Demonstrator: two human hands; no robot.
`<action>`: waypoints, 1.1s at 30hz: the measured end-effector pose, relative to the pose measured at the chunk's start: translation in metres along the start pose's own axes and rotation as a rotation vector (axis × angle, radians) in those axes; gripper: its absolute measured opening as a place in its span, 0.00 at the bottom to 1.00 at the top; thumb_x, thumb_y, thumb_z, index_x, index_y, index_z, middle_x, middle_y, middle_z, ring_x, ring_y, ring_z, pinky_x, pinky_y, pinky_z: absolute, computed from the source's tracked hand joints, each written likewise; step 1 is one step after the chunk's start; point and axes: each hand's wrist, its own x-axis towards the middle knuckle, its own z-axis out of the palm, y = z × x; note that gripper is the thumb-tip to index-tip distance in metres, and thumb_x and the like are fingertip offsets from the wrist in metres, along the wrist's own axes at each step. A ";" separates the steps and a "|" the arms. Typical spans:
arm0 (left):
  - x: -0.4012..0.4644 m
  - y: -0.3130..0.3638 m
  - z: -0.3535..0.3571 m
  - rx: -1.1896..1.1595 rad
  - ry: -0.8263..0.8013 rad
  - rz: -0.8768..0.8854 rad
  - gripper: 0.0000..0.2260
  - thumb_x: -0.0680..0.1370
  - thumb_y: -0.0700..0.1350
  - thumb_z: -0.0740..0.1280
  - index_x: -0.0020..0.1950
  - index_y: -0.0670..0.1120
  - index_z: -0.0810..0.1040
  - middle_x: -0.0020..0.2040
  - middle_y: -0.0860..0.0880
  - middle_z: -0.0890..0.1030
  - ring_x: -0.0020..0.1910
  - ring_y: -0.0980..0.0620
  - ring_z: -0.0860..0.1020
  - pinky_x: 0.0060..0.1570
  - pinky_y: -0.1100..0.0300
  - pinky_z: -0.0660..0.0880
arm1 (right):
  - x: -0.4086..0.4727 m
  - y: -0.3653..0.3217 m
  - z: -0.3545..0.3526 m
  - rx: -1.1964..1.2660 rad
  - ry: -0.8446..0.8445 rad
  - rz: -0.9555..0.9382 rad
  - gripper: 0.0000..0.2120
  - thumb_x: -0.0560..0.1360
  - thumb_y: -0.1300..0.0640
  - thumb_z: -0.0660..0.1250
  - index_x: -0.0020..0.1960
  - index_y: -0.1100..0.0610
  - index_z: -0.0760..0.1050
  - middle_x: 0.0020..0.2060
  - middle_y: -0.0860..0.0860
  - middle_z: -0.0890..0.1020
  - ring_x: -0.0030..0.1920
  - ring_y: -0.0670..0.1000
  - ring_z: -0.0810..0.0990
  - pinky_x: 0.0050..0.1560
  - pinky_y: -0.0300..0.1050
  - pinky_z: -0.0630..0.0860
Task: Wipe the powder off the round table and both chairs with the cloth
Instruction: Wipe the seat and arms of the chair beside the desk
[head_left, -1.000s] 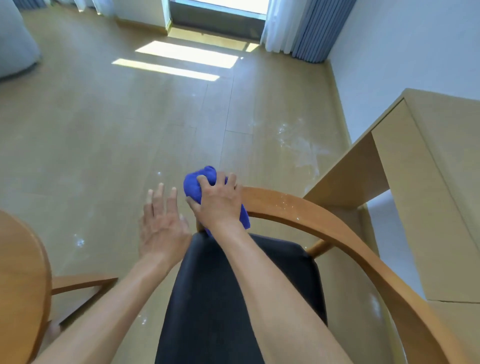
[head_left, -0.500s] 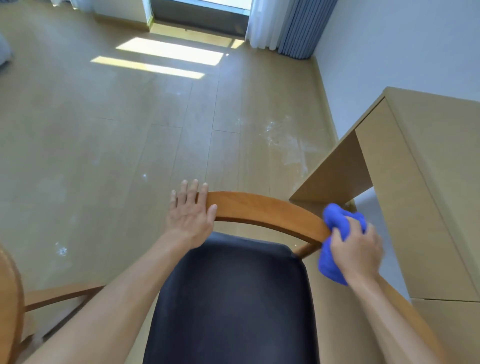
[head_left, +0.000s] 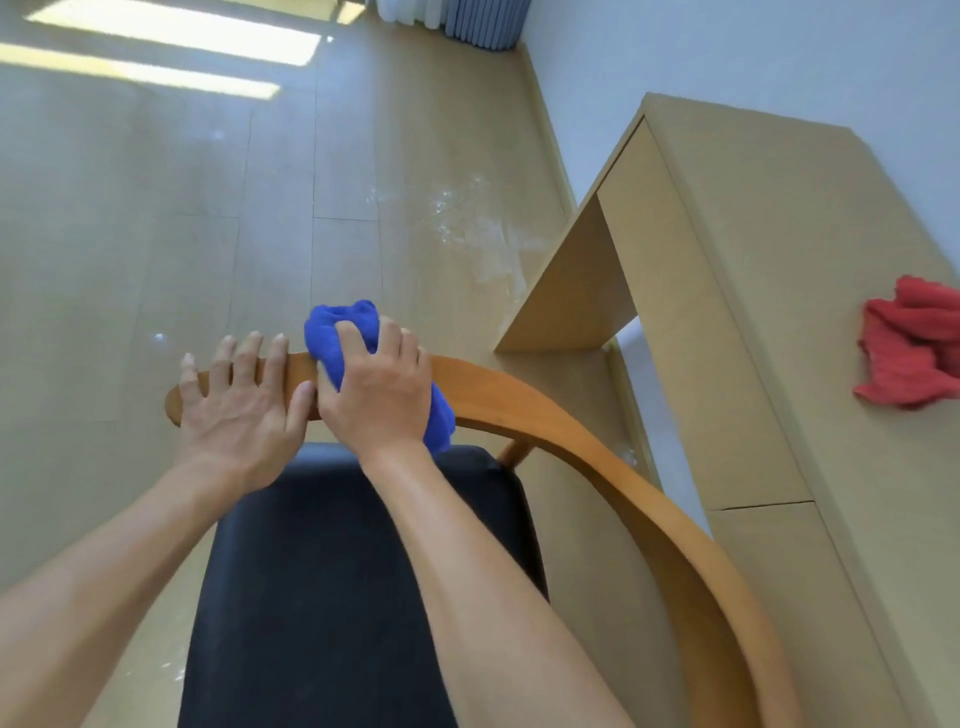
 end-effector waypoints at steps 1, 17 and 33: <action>0.000 0.001 0.001 -0.003 0.005 -0.001 0.27 0.81 0.58 0.46 0.76 0.46 0.59 0.76 0.42 0.60 0.76 0.41 0.55 0.71 0.39 0.44 | -0.002 0.007 -0.002 -0.005 -0.004 -0.013 0.20 0.72 0.46 0.66 0.61 0.52 0.76 0.55 0.56 0.78 0.51 0.57 0.76 0.50 0.50 0.72; -0.013 0.090 -0.012 0.036 -0.132 0.258 0.31 0.78 0.63 0.37 0.78 0.52 0.38 0.79 0.46 0.39 0.76 0.41 0.36 0.70 0.38 0.32 | -0.091 0.188 -0.079 -0.152 -0.106 0.545 0.23 0.75 0.49 0.67 0.66 0.59 0.71 0.51 0.63 0.74 0.52 0.65 0.73 0.54 0.57 0.68; -0.025 0.140 -0.008 0.053 -0.186 0.349 0.26 0.81 0.57 0.44 0.78 0.57 0.40 0.79 0.47 0.40 0.77 0.41 0.38 0.71 0.33 0.42 | -0.071 0.183 -0.085 -0.160 -0.223 0.431 0.21 0.77 0.46 0.59 0.65 0.57 0.66 0.57 0.58 0.72 0.54 0.59 0.71 0.54 0.51 0.66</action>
